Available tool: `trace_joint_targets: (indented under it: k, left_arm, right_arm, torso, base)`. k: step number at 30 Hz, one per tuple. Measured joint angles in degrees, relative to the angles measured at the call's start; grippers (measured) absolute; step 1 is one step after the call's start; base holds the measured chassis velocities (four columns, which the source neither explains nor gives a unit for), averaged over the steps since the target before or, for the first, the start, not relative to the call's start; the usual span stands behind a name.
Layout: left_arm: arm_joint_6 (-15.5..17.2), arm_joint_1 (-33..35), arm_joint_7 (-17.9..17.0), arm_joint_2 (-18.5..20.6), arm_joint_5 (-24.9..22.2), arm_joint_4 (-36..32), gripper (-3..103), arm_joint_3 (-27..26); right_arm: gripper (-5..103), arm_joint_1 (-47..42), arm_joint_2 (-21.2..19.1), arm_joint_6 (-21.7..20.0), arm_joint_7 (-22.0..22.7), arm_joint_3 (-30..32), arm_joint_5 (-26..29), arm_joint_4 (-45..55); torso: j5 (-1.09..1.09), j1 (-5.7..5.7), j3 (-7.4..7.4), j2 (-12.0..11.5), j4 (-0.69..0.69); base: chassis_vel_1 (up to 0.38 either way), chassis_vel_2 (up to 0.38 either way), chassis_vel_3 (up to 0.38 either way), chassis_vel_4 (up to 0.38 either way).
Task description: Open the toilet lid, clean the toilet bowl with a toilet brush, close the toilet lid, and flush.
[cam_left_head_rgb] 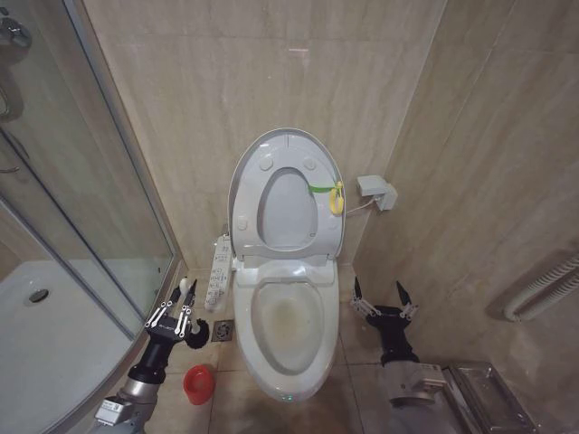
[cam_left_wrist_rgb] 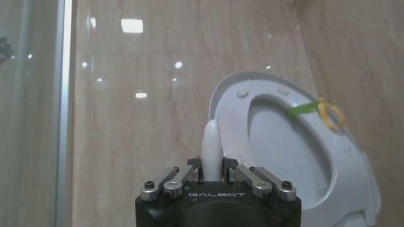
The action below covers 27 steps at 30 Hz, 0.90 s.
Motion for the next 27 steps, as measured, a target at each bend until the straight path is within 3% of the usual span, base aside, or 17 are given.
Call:
trace_joint_targets:
  k: [16,27]
  left_arm:
    - [-5.46,-8.34,-0.06,-4.04,-1.76,23.93,22,5.13]
    - [-8.83,-12.02,0.23,-4.8,-1.72,34.37,22,5.14]
  right_arm:
    - [100,0.0,0.0,0.0,0.0,0.0,0.0,0.0]
    - [100,0.0,0.0,0.0,0.0,0.0,0.0,0.0]
  torso:
    - [0.0,0.0,0.0,0.0,0.0]
    - [0.0,0.0,0.0,0.0,0.0]
  base:
    - [0.0,0.0,0.0,0.0]
    - [0.0,0.0,0.0,0.0]
